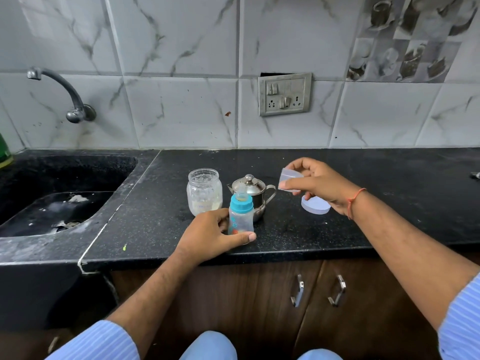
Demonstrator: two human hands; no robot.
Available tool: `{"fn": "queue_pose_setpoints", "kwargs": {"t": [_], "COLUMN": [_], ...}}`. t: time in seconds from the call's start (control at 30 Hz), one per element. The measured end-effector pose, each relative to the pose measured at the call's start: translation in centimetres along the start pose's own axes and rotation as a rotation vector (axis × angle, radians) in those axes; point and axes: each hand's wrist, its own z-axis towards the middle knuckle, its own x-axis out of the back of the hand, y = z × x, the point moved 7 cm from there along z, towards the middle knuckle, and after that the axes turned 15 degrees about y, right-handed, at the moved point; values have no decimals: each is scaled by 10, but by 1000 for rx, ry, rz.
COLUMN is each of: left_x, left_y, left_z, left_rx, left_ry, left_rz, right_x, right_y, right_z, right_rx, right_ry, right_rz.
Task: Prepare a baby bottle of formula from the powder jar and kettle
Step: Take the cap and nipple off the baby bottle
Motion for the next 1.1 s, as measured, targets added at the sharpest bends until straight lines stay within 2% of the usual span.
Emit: {"fn": "queue_pose_setpoints", "kwargs": {"t": [0.17,0.43,0.6,1.1], "left_x": [0,-4,-5,-6], "left_y": [1,-4,-11,-12], "left_z": [0,6,12,19], "left_rx": [4,22,59,30], "left_ry": [9,7,19,21], "left_rz": [-5,8,54,93], "right_x": [7,9,-2,-21], "right_y": [35,57,57,61], "right_z": [6,25,35,42], "right_rx": [-12,101,169,189], "right_ry": [35,104,53,15], "right_rz": [-72,-313,-466,-545]}}
